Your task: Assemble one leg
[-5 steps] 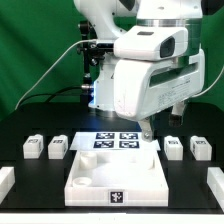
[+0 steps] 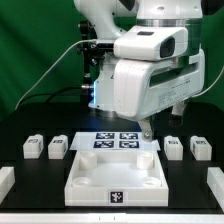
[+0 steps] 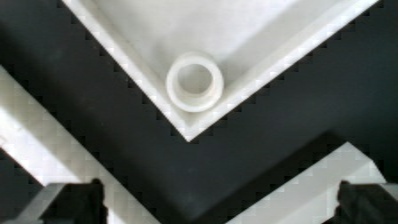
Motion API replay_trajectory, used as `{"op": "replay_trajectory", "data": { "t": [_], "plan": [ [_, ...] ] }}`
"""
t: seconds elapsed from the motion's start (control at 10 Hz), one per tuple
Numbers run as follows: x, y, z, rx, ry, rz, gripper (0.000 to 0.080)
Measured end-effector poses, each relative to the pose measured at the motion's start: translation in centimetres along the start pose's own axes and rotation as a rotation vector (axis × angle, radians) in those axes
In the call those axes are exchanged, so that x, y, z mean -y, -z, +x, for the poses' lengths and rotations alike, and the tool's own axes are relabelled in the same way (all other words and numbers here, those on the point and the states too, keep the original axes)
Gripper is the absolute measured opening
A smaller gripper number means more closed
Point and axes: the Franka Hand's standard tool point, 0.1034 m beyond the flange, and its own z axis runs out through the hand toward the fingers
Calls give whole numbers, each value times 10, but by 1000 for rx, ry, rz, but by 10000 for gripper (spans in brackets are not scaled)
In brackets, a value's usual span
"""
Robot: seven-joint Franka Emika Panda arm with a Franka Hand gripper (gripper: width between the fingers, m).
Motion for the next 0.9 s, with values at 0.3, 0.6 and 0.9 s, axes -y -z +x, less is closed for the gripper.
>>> {"op": "replay_trajectory", "data": {
  "t": [0.3, 0.6, 0.9],
  "plan": [
    [0, 0, 0, 0, 42, 0, 649],
    [33, -25, -39, -17, 295, -19, 649],
    [58, -78, -112, -34, 622, -22, 649]
  ]
}}
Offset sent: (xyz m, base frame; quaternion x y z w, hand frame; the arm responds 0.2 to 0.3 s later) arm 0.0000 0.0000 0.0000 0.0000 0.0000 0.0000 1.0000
